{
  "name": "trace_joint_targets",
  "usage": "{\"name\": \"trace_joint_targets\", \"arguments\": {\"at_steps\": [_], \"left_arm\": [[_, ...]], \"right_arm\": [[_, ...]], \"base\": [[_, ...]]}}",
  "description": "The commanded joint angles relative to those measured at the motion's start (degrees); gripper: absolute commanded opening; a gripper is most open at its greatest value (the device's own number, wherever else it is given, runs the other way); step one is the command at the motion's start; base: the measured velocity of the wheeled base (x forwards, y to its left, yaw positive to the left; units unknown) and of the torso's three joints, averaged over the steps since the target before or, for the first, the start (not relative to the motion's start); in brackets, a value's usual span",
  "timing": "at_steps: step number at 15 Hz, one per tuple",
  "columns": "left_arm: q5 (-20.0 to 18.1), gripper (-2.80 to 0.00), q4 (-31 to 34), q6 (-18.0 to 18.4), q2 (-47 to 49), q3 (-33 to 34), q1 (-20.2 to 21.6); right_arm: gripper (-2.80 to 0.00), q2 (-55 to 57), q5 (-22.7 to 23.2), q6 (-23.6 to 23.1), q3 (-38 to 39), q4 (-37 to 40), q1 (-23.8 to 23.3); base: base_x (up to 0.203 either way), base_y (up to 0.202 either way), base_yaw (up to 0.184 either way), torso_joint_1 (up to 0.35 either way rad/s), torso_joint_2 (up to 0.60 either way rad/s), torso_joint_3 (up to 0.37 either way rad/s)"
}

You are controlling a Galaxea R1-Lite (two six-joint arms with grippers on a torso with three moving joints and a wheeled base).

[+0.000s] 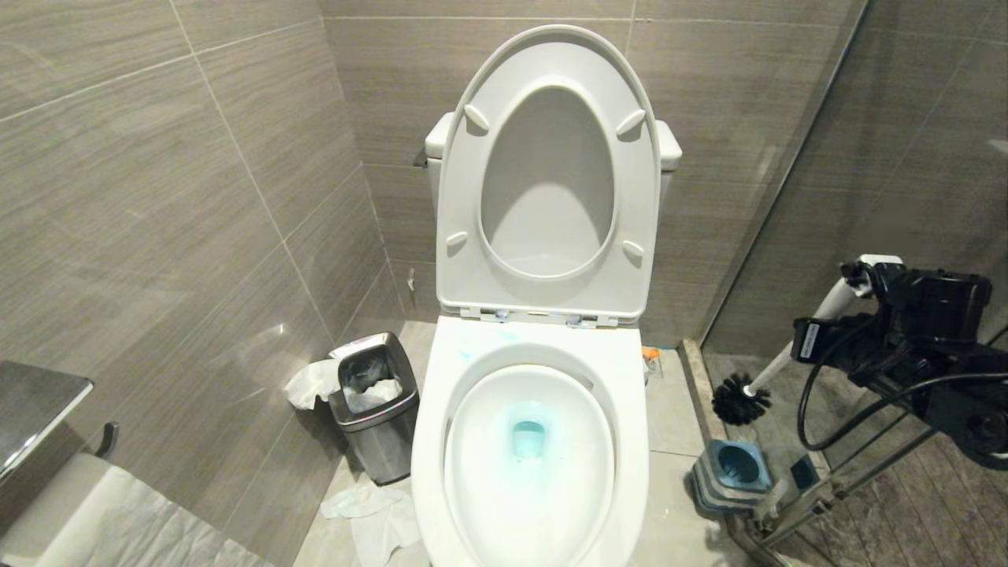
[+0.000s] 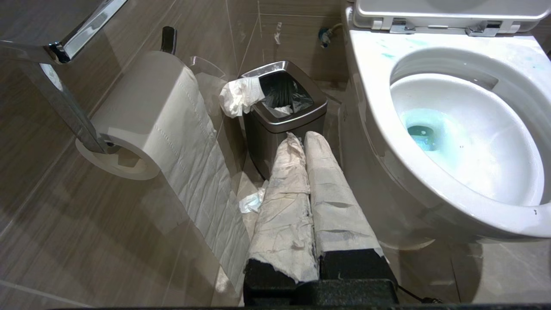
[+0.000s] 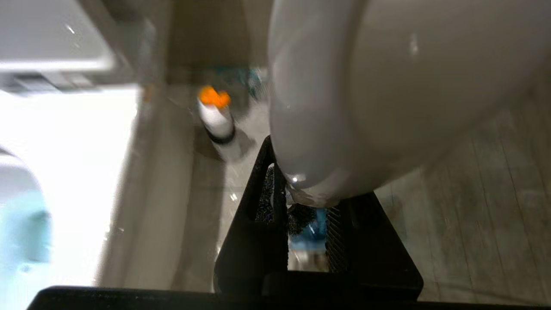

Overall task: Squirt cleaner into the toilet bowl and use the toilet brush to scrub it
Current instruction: Put the toilet brush back

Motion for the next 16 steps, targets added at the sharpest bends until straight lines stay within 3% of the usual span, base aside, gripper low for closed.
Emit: {"name": "trace_joint_targets", "arguments": {"at_steps": [1, 5, 9, 16], "left_arm": [[0.0, -2.80, 0.0, -0.1, 0.0, 0.1, 0.0], [0.0, -2.80, 0.0, 0.0, 0.0, 0.1, 0.0], [0.0, -2.80, 0.0, -0.1, 0.0, 0.1, 0.0], [0.0, -2.80, 0.0, 0.0, 0.0, 0.1, 0.0]], "right_arm": [[-2.80, 5.7, -0.2, 0.1, 0.7, -0.6, -2.3], [-2.80, 10.7, -0.2, 0.1, 0.1, -1.2, -5.0], [-2.80, 17.5, -0.5, -0.4, 0.5, -10.4, -6.9], [-2.80, 23.6, -0.2, 0.0, -3.8, -11.5, -7.3]], "base": [[0.000, 0.000, 0.000, 0.000, 0.00, 0.000], [0.000, 0.000, 0.000, 0.000, 0.00, 0.000], [0.000, 0.000, 0.000, 0.000, 0.00, 0.000], [0.000, 0.000, 0.000, 0.000, 0.00, 0.000]]}}
